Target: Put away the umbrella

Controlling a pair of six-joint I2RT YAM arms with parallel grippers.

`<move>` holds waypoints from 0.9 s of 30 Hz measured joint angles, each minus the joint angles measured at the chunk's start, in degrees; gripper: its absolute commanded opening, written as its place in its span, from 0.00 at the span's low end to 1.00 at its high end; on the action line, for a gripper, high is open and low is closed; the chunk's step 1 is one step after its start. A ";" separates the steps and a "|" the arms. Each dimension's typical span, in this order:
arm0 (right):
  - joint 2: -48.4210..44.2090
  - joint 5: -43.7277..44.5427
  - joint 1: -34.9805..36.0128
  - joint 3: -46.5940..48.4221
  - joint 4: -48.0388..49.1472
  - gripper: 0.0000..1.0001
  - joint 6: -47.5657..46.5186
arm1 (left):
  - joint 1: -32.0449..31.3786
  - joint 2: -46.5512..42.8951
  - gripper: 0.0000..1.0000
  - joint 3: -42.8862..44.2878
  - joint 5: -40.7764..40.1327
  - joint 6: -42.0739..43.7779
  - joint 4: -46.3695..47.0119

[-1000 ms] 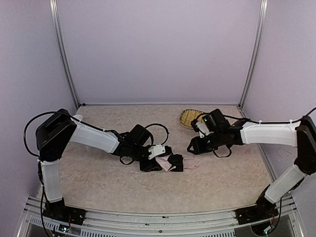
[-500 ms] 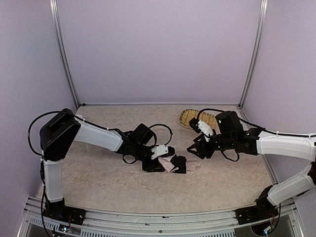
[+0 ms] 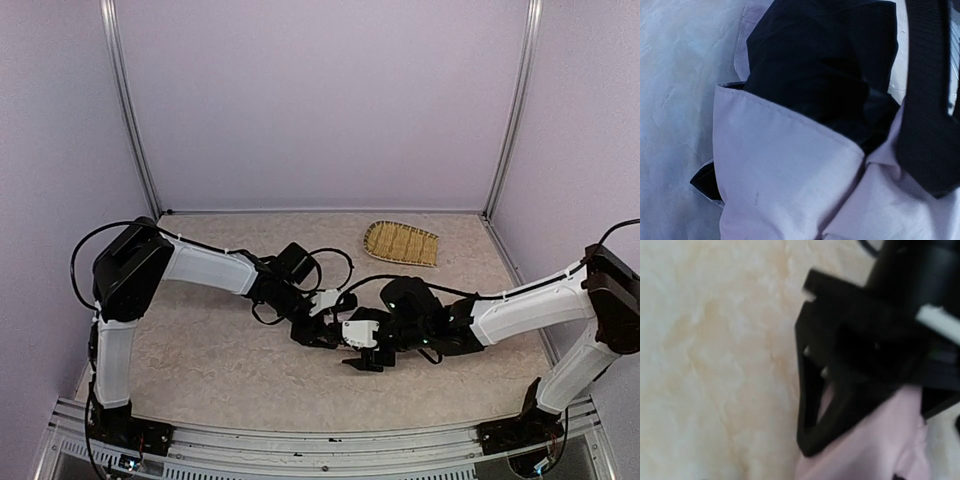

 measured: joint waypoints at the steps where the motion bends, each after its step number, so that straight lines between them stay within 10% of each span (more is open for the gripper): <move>1: 0.35 1.09 0.13 -0.50 0.92 0.78 -0.72 | 0.24 0.31 0.09 0.50 0.76 0.04 -0.59; 9: 8.28 11.98 0.20 -0.31 8.20 0.72 -7.50 | 1.03 2.19 0.09 4.42 3.89 1.03 -6.01; 16: 12.68 16.98 0.76 2.47 9.60 0.30 -9.86 | 1.62 2.78 0.20 5.73 4.94 2.29 -8.41; 20: 12.83 17.09 0.81 3.10 8.90 0.24 -8.83 | 2.01 2.82 0.46 5.81 5.44 3.13 -8.76; 22: 13.07 16.57 0.68 4.02 7.67 0.18 -8.24 | 2.32 2.36 0.96 4.85 5.81 3.19 -7.80; 27: 14.05 13.88 -0.74 7.10 4.28 0.13 -6.80 | 3.06 -2.78 0.99 -2.32 6.80 3.30 -4.20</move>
